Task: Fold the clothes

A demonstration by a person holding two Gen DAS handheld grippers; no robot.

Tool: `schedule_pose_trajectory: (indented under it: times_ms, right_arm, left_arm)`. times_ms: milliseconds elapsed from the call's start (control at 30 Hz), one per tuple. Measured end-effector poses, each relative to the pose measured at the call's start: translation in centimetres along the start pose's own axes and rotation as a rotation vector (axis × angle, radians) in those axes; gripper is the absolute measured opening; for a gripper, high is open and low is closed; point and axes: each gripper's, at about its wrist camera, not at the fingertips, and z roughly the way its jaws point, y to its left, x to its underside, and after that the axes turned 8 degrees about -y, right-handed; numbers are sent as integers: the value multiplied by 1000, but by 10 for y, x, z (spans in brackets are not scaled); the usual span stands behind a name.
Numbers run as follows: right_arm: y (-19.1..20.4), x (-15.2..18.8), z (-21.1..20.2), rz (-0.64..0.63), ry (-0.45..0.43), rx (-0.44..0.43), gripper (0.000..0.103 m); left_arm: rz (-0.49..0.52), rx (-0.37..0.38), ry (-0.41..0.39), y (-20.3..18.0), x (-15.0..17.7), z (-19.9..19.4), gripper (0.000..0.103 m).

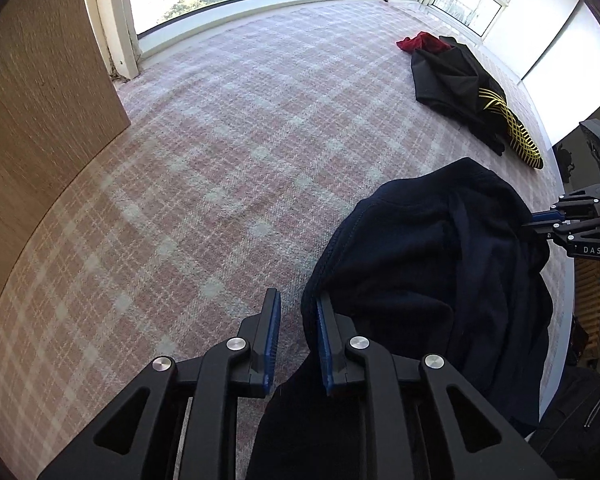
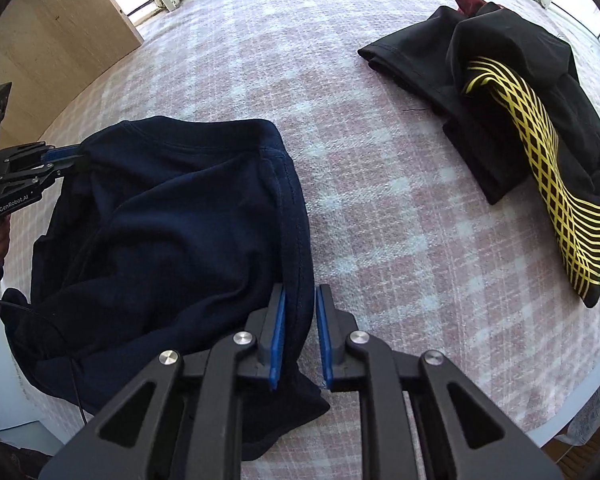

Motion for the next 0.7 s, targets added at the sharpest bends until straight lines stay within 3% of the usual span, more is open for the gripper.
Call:
schedule_pose_trajectory:
  times_ms: [33, 100, 133, 167, 367, 567, 700]
  right_arm:
    - [1, -1, -1, -8, -7, 2, 17]
    - [4, -4, -3, -26, -22, 6, 30]
    - [5, -5, -4, -35, -30, 9, 41]
    - [6, -6, -5, -44, -38, 11, 46]
    - [6, -12, -3, -69, -47, 8, 46]
    - [-4, -14, 6, -44, -27, -17, 46]
    - [-5, -16, 16, -49, 0, -35, 46]
  left_arm:
    - [7, 2, 2, 1, -1, -2, 26]
    - [29, 16, 13, -2, -4, -6, 28]
    - [49, 14, 19, -4, -7, -6, 34]
    - [62, 10, 27, -7, -11, -5, 37]
    - [93, 50, 109, -20, -26, 19, 40]
    - [44, 67, 141, -17, -24, 29, 39]
    - [29, 93, 157, -15, -22, 29, 24]
